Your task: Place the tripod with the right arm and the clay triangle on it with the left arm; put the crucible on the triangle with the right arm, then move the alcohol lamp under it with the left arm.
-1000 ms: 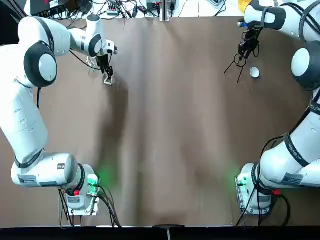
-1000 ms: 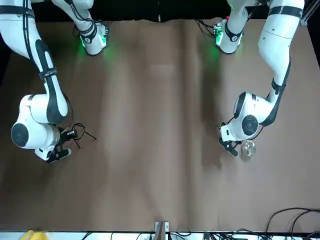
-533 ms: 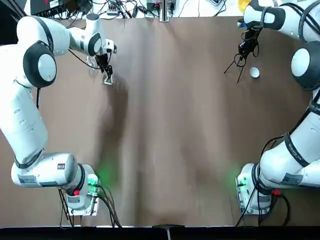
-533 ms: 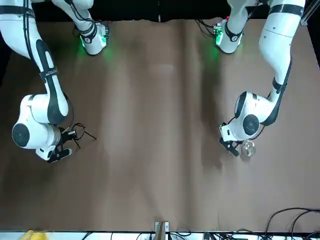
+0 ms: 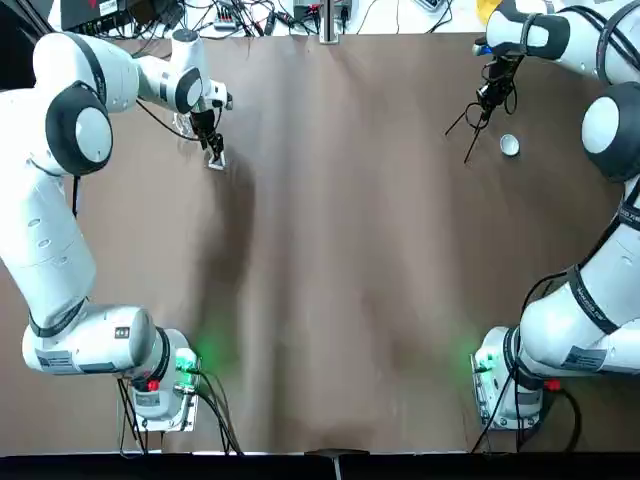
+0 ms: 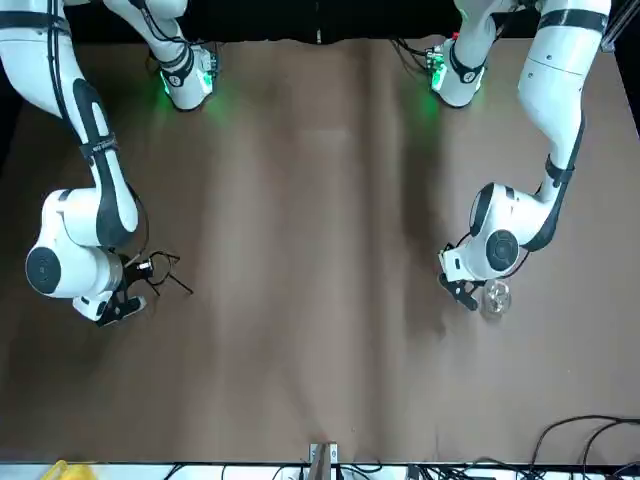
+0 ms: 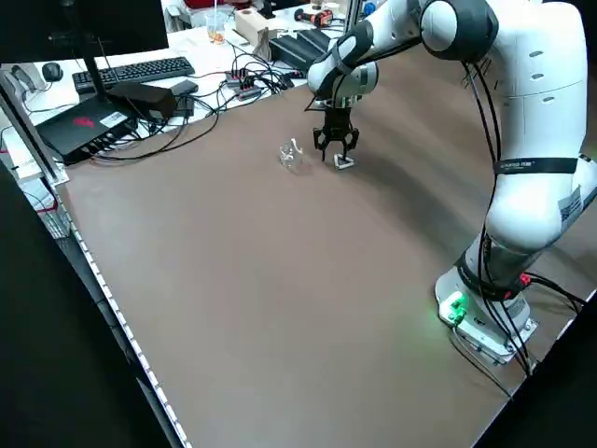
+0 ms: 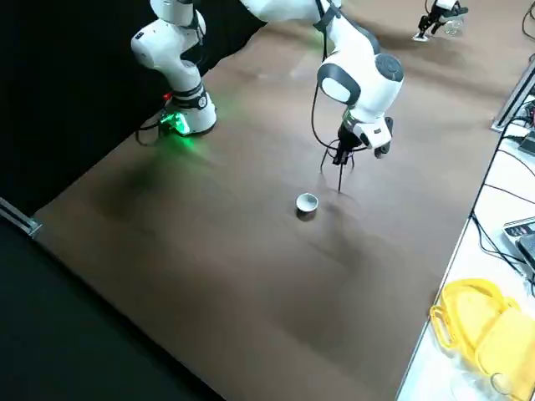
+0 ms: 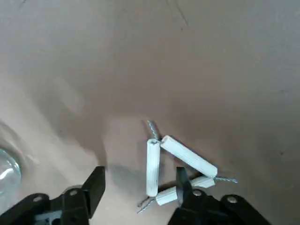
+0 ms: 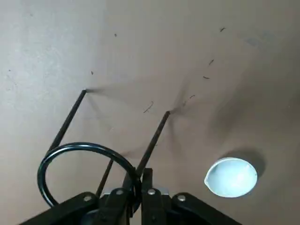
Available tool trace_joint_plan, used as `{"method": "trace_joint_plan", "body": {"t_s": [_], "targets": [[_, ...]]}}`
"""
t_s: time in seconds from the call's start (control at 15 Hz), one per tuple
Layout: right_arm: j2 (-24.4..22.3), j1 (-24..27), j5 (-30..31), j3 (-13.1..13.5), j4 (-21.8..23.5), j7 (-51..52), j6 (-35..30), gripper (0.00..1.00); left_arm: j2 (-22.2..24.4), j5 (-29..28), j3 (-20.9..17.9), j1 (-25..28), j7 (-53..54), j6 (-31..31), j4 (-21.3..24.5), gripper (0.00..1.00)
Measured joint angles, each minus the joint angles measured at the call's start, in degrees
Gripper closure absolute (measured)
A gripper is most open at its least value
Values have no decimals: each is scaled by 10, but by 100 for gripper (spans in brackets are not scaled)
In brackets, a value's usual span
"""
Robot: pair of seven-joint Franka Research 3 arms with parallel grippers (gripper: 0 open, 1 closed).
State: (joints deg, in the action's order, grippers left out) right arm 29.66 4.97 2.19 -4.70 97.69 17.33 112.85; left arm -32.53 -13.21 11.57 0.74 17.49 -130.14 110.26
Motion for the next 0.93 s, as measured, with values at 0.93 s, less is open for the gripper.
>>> {"method": "trace_joint_plan", "body": {"t_s": [0.93], "targets": [[-39, -192, -33, -12, -89, -311, -114, 92, 0, 0, 0, 2, 4, 0, 1, 58]]}}
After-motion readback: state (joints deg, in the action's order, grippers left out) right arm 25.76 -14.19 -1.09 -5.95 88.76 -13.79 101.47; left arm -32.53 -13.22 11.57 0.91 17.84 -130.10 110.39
